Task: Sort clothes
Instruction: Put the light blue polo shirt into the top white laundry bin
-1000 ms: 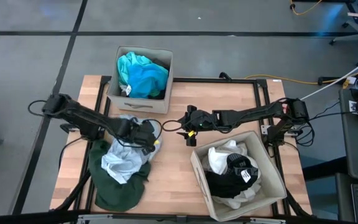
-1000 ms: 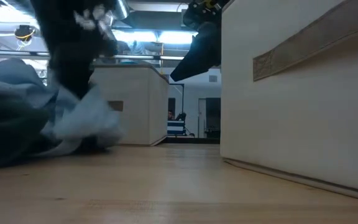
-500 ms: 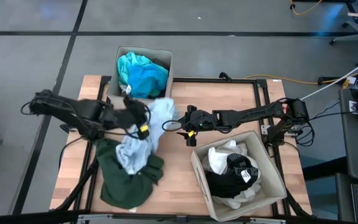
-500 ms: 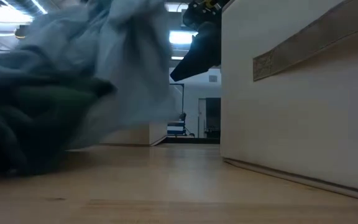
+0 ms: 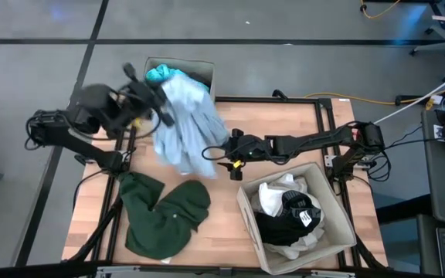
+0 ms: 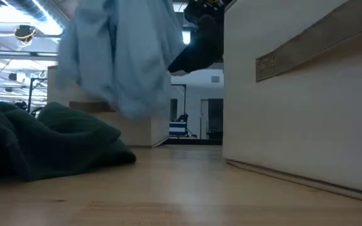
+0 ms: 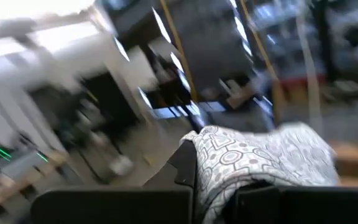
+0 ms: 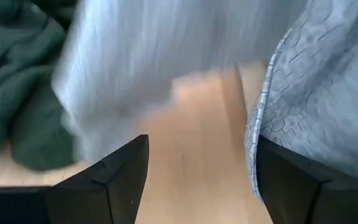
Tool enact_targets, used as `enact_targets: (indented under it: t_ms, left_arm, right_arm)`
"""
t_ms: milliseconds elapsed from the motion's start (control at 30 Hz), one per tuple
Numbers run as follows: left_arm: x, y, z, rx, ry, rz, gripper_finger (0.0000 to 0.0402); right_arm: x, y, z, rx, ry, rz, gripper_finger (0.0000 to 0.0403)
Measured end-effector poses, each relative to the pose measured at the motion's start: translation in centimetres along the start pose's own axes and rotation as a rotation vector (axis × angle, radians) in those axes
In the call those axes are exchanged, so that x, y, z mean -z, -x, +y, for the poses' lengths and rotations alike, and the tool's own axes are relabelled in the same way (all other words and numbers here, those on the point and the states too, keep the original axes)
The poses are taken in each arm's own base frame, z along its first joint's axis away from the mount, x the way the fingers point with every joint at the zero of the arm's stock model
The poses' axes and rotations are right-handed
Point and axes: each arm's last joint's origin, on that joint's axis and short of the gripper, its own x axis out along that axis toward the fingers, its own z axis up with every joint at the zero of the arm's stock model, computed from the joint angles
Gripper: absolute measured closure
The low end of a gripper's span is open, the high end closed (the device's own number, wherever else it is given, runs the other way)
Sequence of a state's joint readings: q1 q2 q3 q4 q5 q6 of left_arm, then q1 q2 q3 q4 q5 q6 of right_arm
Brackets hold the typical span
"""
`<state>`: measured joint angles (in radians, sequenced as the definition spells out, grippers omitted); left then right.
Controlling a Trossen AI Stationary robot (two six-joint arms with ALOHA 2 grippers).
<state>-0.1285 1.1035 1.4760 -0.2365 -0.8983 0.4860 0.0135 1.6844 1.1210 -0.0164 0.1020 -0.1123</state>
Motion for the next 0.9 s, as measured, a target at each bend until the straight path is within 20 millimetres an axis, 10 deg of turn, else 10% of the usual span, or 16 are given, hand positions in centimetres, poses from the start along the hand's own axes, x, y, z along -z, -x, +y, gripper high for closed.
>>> enact_targets:
  t_ms: [333,733,900]
  left_arm:
    - [-5.4,0.8,7.9,-0.512,-0.235,-0.632,0.0395]
    - [-1.9,-4.9,9.2,-0.45,-0.319,-0.419,0.0398]
    - [-1.3,-7.0,10.4,-0.428,-0.265,-0.58,0.0394]
  right_arm:
    - [-0.9,0.3,-0.2,0.047,-0.033,-0.104,0.0134]
    - [-5.7,5.7,-1.8,0.218,-0.006,-0.293,0.0134]
    - [-5.6,6.0,-1.8,0.223,-0.017,-0.274,0.0134]
